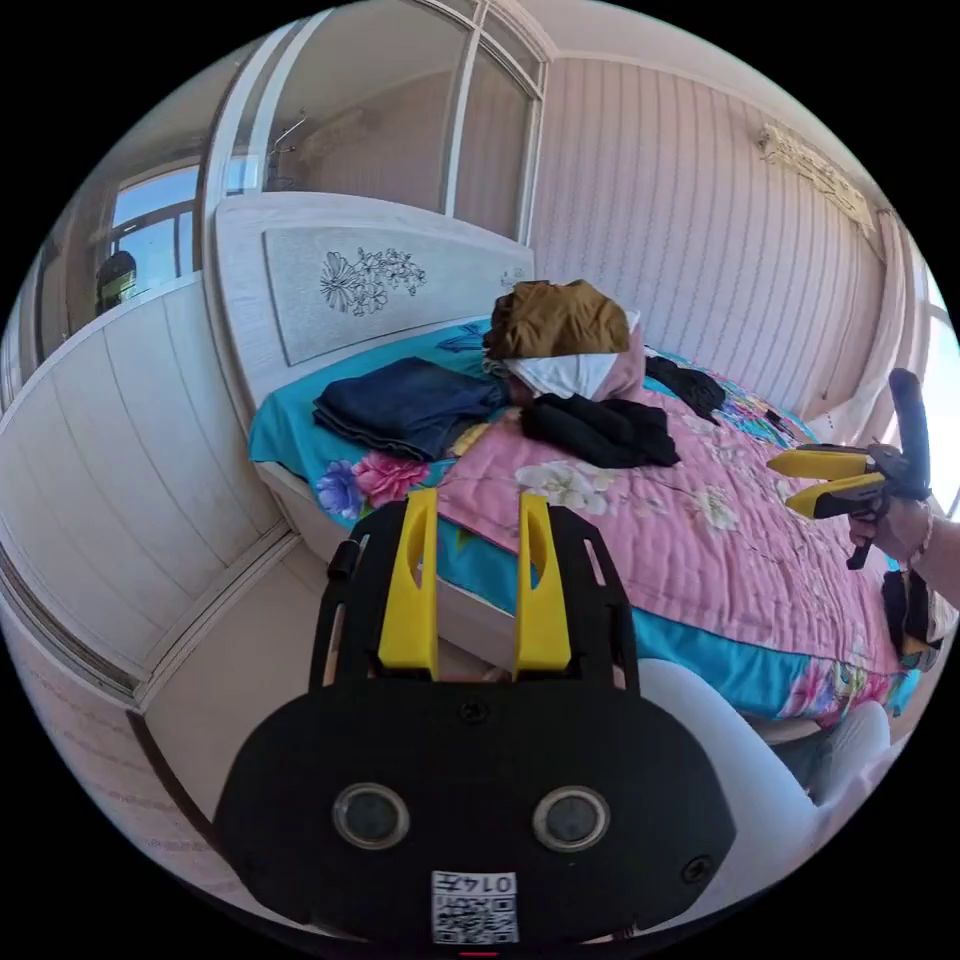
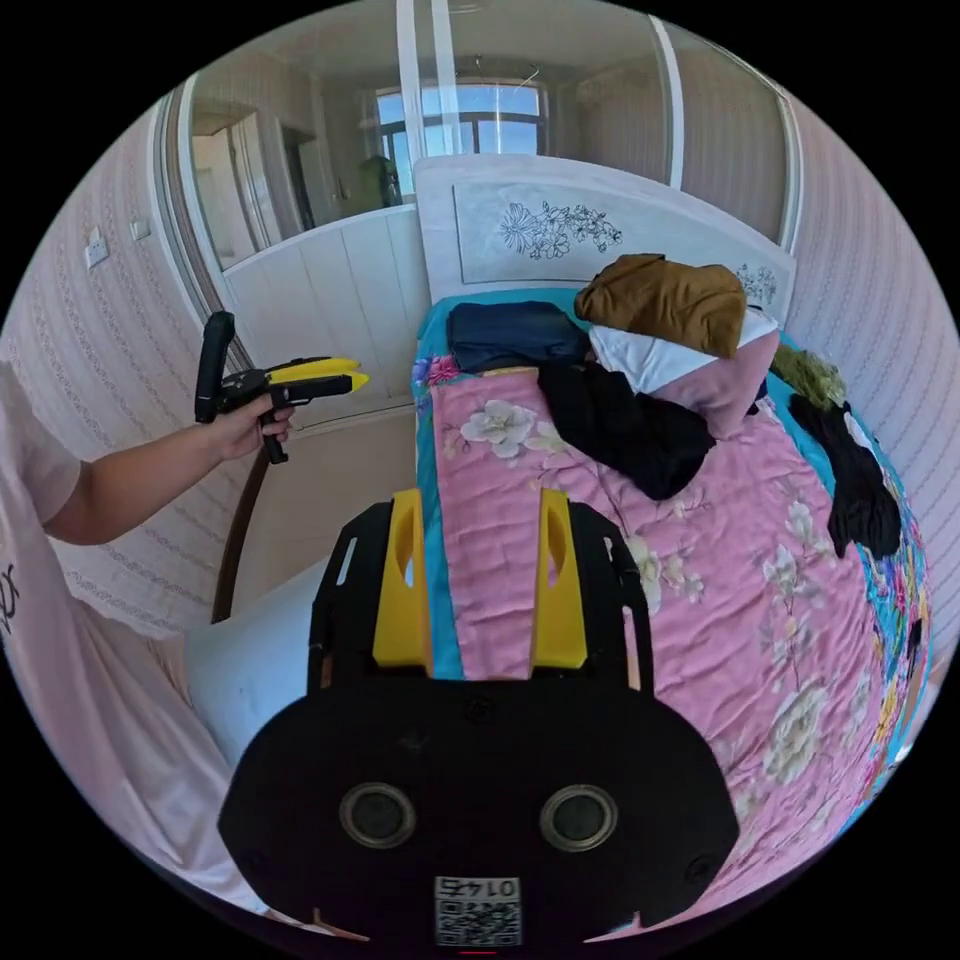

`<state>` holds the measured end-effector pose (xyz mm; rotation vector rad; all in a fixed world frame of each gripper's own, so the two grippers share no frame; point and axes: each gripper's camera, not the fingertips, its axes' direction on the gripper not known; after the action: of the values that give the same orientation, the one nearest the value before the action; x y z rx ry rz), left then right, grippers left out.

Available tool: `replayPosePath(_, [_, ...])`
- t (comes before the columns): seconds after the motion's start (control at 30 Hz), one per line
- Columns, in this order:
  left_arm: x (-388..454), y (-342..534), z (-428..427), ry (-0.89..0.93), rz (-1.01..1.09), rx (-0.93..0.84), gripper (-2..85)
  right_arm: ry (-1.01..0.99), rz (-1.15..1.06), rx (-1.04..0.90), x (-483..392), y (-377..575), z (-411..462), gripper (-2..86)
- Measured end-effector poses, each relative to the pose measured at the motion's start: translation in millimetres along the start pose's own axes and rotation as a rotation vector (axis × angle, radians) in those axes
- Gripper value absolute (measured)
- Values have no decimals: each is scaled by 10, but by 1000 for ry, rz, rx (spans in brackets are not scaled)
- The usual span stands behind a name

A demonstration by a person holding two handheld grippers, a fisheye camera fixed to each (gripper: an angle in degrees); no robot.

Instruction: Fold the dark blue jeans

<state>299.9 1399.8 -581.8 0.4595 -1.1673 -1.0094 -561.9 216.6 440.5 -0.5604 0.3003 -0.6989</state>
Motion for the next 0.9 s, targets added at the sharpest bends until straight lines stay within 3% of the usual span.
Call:
replayPosePath(0.23, [-841, -333, 1124, 14, -108, -84, 126, 34, -36, -64, 272, -1558, 1451, 184])
replayPosePath(0.4, [-1207, -452, 1638, 29, -210, -100, 119, 15, -177, -77, 200, -2582, 2472, 185])
replayPosePath(0.6, [-1584, -501, 1905, 140, -320, -168, 85, -8, -184, -209, 118, -3155, 3497, 172])
replayPosePath(0.67, [-1645, -516, 1872, 159, -341, -157, 45, -30, -86, -202, 202, -3184, 3550, 148])
replayPosePath(0.77, [-1558, -652, 1680, 120, -225, -128, 30, -40, -117, -234, 294, -3234, 3391, 43])
replayPosePath(0.9, [-1366, -988, 1168, 116, -73, -22, 15, -91, 18, -159, 712, -3320, 2768, 24])
